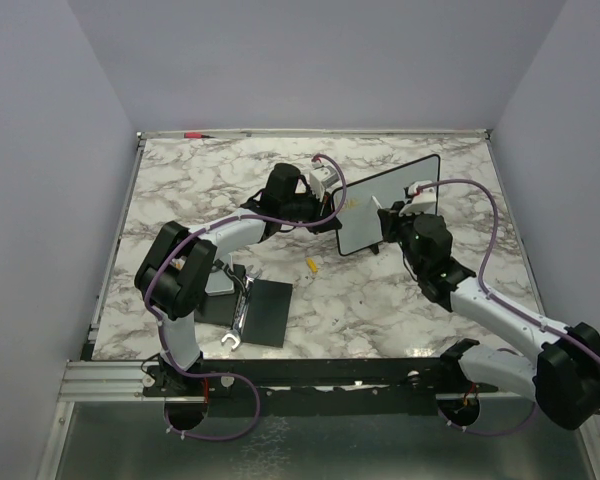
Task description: Write a sentence on the whiteboard
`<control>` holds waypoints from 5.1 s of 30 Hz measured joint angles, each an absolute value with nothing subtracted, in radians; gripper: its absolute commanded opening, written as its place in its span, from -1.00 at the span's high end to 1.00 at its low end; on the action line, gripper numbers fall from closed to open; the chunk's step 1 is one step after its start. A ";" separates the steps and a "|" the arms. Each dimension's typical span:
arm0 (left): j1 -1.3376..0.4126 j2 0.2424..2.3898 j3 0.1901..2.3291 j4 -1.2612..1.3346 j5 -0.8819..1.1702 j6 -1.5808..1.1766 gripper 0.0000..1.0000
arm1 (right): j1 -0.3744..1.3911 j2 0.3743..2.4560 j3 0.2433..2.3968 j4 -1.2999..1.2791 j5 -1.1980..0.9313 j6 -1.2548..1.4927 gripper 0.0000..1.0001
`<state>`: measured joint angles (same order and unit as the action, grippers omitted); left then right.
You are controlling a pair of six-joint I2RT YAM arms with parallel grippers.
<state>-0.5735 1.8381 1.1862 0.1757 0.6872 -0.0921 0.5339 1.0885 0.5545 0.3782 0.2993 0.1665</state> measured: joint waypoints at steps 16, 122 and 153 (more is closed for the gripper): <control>-0.574 1.838 1.187 0.175 0.687 -0.093 1.00 | 0.528 1.105 0.567 0.403 0.291 0.137 0.99; -0.578 1.838 1.187 0.173 0.688 -0.092 1.00 | 0.524 1.126 0.621 0.385 0.327 0.116 0.99; -0.578 1.838 1.187 0.170 0.688 -0.094 1.00 | 0.524 1.087 0.527 0.363 0.328 0.179 0.99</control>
